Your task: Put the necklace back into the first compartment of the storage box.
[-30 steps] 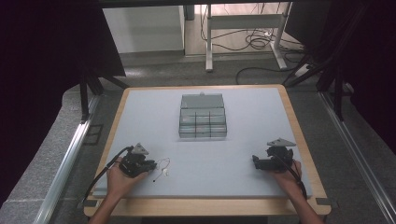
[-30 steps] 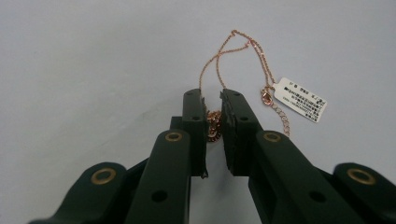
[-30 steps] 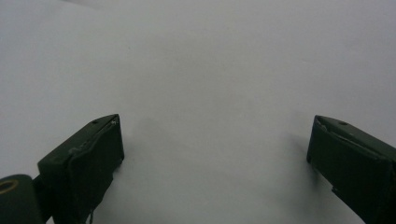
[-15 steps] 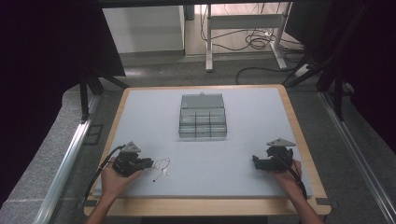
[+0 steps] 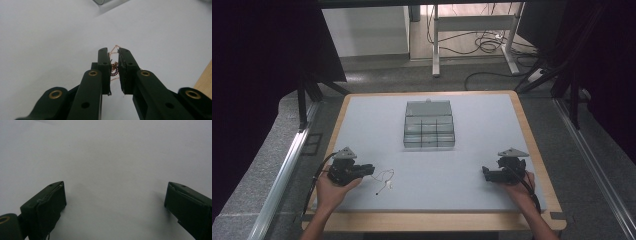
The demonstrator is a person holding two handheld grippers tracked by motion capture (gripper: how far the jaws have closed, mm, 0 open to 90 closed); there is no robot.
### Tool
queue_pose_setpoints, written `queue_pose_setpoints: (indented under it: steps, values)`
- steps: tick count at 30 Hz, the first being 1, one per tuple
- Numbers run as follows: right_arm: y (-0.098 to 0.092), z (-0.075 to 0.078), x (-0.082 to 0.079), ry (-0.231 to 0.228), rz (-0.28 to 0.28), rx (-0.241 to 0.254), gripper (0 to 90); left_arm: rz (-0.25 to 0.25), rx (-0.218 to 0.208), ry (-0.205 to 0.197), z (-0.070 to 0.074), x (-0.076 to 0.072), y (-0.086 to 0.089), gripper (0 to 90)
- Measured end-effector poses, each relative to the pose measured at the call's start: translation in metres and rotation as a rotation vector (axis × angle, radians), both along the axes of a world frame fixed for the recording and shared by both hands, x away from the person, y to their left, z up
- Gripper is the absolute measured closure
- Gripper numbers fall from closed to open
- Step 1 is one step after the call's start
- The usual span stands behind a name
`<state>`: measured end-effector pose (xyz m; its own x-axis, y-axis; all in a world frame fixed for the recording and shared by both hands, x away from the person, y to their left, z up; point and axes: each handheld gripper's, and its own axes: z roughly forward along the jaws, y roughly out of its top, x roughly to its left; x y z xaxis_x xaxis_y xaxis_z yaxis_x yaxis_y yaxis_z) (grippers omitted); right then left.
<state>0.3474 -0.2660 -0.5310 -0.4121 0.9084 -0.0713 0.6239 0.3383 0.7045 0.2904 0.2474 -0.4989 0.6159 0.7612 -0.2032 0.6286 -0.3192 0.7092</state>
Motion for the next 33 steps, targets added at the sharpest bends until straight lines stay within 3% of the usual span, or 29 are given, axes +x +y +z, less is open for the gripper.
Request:
queue_pose_setpoints:
  steps: [20, 33]
  values:
    - [0.0, 0.0, 0.0, -0.001, -0.004, 0.005, 3.5, -0.02, -0.031, -0.032, 0.024, 0.006, -0.01, 81.3]
    - [0.0, -0.001, -0.001, -0.002, -0.005, 0.005, 3.5, -0.038, -0.06, -0.055, 0.058, 0.022, -0.016, 81.3]
